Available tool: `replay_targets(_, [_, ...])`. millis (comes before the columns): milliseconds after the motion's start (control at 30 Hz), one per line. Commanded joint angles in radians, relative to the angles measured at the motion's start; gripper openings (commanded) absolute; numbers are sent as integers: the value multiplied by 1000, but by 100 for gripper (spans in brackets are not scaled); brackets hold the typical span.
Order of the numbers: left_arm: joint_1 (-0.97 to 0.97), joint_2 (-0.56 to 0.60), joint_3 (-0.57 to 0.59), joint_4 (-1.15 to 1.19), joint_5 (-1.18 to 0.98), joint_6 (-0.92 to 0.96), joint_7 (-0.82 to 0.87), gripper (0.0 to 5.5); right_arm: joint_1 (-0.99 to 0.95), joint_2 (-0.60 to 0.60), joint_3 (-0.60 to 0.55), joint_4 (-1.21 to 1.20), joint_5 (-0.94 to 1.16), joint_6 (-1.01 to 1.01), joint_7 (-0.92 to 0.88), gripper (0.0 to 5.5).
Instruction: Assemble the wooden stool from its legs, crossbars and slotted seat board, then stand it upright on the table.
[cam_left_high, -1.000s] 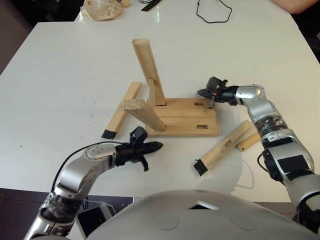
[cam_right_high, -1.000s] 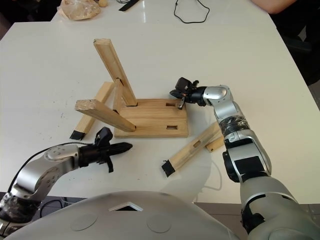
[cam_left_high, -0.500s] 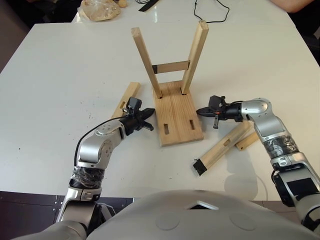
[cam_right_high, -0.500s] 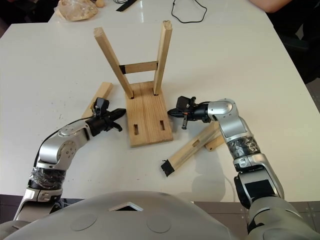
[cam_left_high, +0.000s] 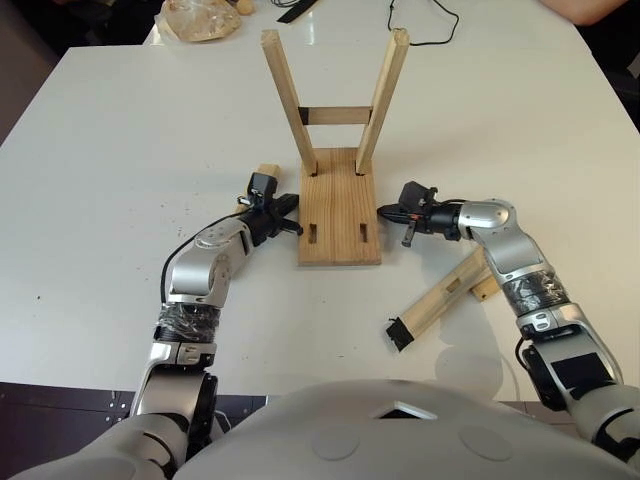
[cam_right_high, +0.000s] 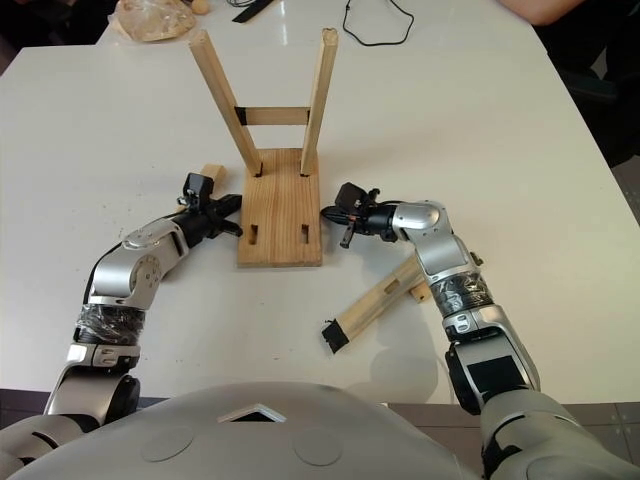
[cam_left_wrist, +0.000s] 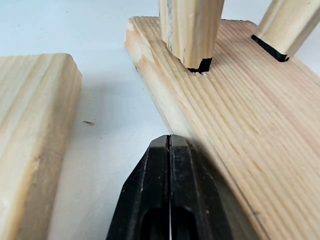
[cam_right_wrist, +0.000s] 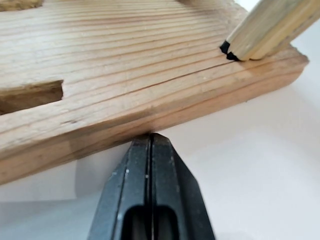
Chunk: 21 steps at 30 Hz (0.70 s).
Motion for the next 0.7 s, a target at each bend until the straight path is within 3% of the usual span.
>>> replay_targets(33, [35, -18, 30, 17, 5, 19, 21, 0, -1, 18, -5, -25, 14, 0, -18, 3])
replay_targets(200, [58, -13, 47, -54, 34, 38, 62, 0, -42, 0, -109, 21, 45, 52, -103, 3])
replay_targets(433, [142, -83, 282, -371, -65, 59, 227, 0, 117, -193, -331, -320, 308, 228, 66, 3])
replay_targets(533, [158, -203, 385, -575, -304, 72, 284, 0, 212, -312, -465, -436, 475, 357, 174, 47])
replay_targets(700, [160, -306, 299, -757, -494, 72, 328, 0, 304, -503, -486, -346, 439, 302, 343, 90])
